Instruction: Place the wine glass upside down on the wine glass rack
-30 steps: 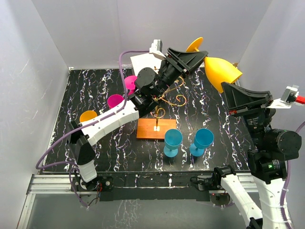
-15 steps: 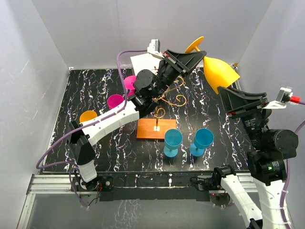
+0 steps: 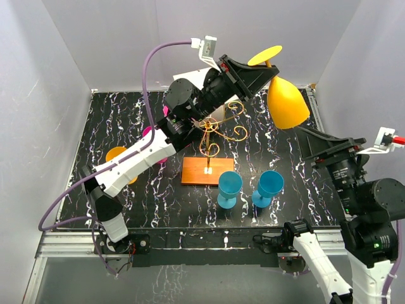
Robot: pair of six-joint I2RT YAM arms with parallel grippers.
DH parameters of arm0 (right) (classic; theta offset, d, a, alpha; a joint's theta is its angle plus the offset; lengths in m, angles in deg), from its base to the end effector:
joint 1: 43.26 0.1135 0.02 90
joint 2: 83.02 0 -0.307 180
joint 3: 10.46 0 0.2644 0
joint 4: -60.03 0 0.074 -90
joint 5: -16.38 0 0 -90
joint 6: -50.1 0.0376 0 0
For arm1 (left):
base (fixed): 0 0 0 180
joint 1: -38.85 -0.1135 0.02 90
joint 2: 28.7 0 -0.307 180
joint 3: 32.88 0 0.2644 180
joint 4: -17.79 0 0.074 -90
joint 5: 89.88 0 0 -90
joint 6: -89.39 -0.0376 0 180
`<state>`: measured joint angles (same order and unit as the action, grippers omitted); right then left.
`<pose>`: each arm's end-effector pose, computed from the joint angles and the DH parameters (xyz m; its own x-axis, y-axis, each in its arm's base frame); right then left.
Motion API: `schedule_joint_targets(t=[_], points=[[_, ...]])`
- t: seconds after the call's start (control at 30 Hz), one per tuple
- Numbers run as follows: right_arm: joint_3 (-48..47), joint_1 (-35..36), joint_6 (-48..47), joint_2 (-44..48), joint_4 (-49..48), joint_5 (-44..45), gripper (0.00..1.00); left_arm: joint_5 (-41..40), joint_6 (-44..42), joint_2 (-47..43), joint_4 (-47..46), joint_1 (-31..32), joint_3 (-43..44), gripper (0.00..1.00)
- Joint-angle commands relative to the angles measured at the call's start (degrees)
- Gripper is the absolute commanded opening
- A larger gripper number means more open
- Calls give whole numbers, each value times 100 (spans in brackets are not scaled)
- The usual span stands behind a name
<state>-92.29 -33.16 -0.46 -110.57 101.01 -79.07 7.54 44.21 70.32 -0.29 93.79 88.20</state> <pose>0.0098 0.0054 0.4958 0.0062 0.6435 -0.7655 -0.3490 0.7187 0.6014 0.2248 -0.3288 0.5877 -0.3495 -0.7189 -0.6009 0.8770 -0.0252 -0.4798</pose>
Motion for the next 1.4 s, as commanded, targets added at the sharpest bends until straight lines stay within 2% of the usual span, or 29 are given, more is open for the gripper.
schedule_joint_targets(t=[0.0,0.07,0.2,0.3,0.43,0.67,0.77,0.87,0.93,1.07,1.37], points=[[-490,8,-77,39,525,254,69,767,-1233,-338,45,0,23,0],[-652,8,-6,-37,545,175,69,1185,-1575,-367,-28,7,-71,0],[-982,2,482,-292,456,-359,69,1506,-2038,-623,-232,7,-480,0],[-923,2,1159,-446,-103,-1124,69,1752,-2334,-770,-340,8,-732,0],[-881,9,2124,-734,-794,-1680,66,2244,-2660,-894,-739,4,-1122,0],[-1351,9,3024,-1453,-314,-1620,56,2695,-3095,-823,-599,3,-1216,0],[-1423,9,3186,-1503,-20,-1380,47,2783,-3160,-790,-590,8,-1222,0],[-1402,8,3310,-1505,139,-1234,35,2970,-3183,-759,-675,4,-1259,0],[-1368,8,3386,-1498,166,-1221,31,3044,-3213,-741,-690,4,-1269,0],[-1447,8,3441,-1536,328,-1192,29,3190,-3268,-685,-714,4,-1256,0],[-1837,8,3224,-1667,579,-989,31,3288,-3243,-595,-781,6,-1260,0]])
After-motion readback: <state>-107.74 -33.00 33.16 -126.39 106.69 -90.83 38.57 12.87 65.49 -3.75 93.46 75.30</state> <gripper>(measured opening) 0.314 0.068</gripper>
